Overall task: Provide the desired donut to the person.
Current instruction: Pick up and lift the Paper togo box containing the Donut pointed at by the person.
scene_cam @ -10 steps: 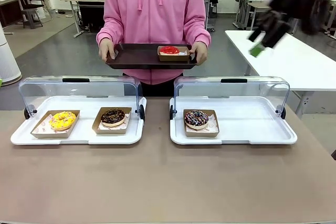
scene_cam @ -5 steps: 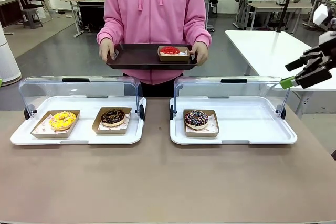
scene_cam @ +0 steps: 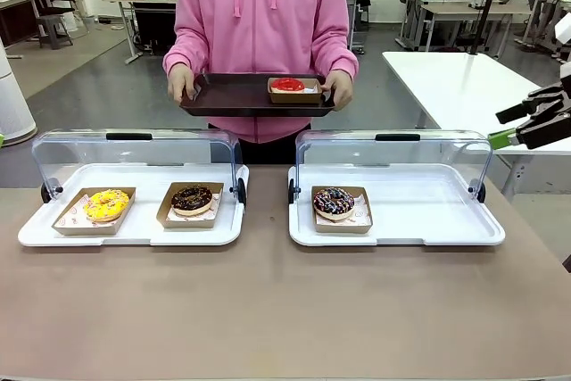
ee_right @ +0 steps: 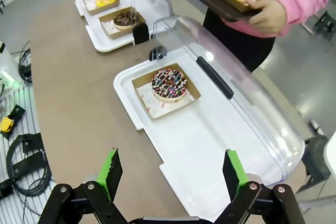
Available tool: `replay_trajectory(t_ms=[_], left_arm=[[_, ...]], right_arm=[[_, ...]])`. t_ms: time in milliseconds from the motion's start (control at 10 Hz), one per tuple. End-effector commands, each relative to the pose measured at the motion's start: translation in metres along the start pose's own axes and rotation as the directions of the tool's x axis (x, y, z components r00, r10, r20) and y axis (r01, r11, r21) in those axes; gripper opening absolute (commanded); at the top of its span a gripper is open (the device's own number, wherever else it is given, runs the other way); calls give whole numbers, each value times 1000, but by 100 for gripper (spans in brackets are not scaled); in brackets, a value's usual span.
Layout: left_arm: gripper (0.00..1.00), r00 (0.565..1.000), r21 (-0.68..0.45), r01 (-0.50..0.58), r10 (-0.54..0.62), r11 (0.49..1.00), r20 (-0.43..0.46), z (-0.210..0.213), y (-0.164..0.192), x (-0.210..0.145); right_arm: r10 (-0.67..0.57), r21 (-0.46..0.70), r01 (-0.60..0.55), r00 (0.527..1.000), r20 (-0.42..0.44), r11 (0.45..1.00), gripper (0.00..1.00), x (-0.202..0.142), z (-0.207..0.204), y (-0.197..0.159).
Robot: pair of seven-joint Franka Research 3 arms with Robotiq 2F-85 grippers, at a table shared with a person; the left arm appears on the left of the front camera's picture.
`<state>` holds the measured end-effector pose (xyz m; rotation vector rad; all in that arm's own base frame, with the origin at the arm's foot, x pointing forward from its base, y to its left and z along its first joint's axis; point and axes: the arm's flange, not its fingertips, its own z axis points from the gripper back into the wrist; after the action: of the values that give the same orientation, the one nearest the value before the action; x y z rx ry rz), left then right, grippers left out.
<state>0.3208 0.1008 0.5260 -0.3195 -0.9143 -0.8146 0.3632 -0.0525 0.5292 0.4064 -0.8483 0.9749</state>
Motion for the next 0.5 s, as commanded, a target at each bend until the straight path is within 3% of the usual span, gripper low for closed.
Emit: replay_trajectory(t_ms=[0, 400], left_arm=[[100, 1000, -5, -6, 6, 1000, 9, 0, 1, 0], [100, 1000, -5, -6, 6, 1000, 9, 0, 1, 0]], right_arm=[[18, -13, -17, 998, 66, 1000, 100, -3, -5, -8], [18, -73, -10, 994, 106, 997, 100, -2, -5, -15]])
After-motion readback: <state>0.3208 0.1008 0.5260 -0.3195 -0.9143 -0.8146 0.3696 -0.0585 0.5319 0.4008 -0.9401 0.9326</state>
